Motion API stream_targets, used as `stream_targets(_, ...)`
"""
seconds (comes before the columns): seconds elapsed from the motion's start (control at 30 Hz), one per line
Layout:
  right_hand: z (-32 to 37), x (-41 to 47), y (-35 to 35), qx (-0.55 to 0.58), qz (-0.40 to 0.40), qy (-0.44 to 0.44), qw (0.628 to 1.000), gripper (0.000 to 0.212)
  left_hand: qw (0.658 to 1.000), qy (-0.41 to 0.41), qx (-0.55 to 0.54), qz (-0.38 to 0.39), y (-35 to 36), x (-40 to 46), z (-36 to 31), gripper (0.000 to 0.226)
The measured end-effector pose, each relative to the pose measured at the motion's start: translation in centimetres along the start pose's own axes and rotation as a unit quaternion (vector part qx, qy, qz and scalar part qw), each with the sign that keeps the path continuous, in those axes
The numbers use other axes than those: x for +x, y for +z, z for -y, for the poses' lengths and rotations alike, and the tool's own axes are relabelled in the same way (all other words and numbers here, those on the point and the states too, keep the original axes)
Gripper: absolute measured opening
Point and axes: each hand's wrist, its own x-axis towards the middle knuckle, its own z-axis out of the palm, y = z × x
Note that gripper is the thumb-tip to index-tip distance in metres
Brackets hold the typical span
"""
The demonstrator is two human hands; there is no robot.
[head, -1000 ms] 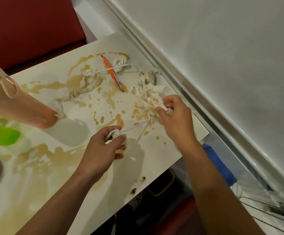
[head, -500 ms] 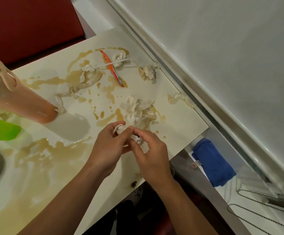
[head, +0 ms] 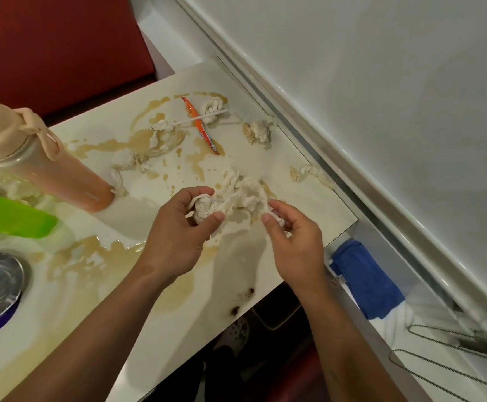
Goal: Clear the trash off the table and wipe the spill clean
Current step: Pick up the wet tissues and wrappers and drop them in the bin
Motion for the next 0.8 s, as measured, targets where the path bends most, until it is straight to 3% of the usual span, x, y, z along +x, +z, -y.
stream_targets(0.27,2.1,-1.1,-3.2,-0.041,-0.057,-0.016,0.997,0.019,0.993,0.083,0.071,0.040,-1.9,-1.8,-4.9,0.029)
stream_targets(0.57,1.1,-2.2,-7.6,0.031,-0.163,0.057,0.985,0.013,0.987,0.124,0.098,0.013,-2.5,-2.0,-7.1,0.020)
stream_targets(0.8,0.7,-2.3,-9.0,0.021,-0.177,0.056,0.982,0.008,0.986,0.149,0.076,-0.018,-3.3,-1.0,-8.6,0.014)
